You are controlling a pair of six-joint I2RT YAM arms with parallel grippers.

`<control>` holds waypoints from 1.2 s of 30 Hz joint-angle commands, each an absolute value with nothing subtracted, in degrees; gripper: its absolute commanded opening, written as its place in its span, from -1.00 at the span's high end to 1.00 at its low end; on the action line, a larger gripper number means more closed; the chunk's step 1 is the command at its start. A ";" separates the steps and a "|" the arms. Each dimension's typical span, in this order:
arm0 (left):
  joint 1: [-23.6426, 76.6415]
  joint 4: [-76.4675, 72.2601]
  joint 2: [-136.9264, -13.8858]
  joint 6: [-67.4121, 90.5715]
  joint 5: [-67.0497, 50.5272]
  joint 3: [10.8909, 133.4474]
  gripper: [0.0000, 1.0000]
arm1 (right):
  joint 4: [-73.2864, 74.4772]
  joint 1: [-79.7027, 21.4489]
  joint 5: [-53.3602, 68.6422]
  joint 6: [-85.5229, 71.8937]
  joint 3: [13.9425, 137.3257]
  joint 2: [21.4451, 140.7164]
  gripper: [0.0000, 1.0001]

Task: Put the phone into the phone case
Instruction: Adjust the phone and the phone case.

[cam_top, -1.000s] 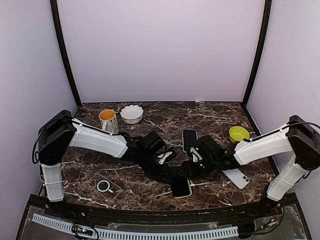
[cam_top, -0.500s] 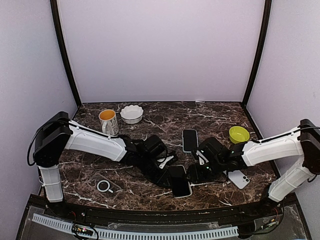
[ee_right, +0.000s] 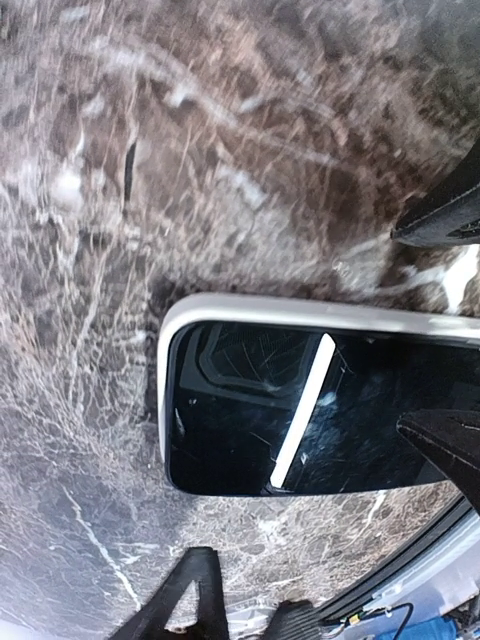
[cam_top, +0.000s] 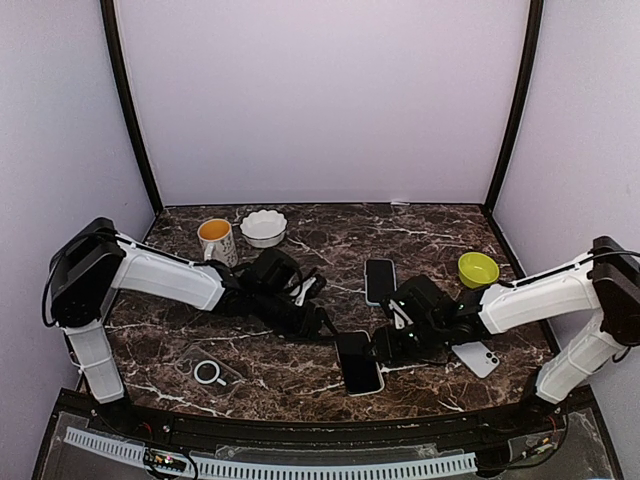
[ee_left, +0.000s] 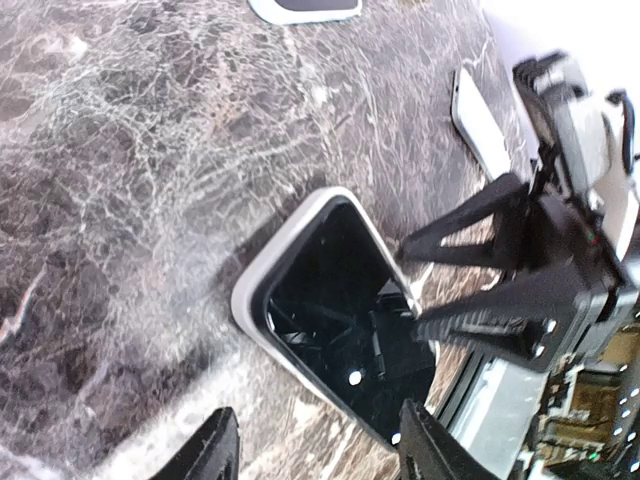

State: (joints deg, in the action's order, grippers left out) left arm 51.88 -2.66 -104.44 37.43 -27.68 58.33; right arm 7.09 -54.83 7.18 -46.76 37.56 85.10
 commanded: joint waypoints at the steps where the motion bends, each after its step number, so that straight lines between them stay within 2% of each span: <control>1: 51.91 -10.45 -106.74 44.58 -30.62 56.83 -0.09 | 0.59 -55.03 9.06 -46.57 37.15 87.39 -0.10; 5: 51.93 -13.19 -108.56 45.97 -31.89 57.57 -0.04 | -2.42 -55.02 10.63 -46.21 37.53 90.00 -0.04; 9: 52.16 -9.52 -110.49 46.09 -32.44 60.23 0.05 | -6.20 -55.19 12.27 -47.72 36.86 91.48 0.01; 19: 56.05 -7.02 -109.66 45.92 -32.71 62.97 0.09 | -6.45 -56.80 10.24 -50.76 37.88 91.06 0.04; 28: 56.66 -4.79 -109.42 42.47 -31.26 66.63 0.00 | -4.39 -58.37 8.56 -51.33 39.43 90.03 0.05; 36: 57.04 -4.64 -109.97 41.96 -32.59 68.25 0.02 | -2.20 -60.69 5.19 -53.10 41.52 87.88 0.05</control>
State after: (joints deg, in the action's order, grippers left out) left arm 55.51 0.19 -110.63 43.68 -29.08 65.08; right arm 0.19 -58.24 3.99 -51.48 38.81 89.60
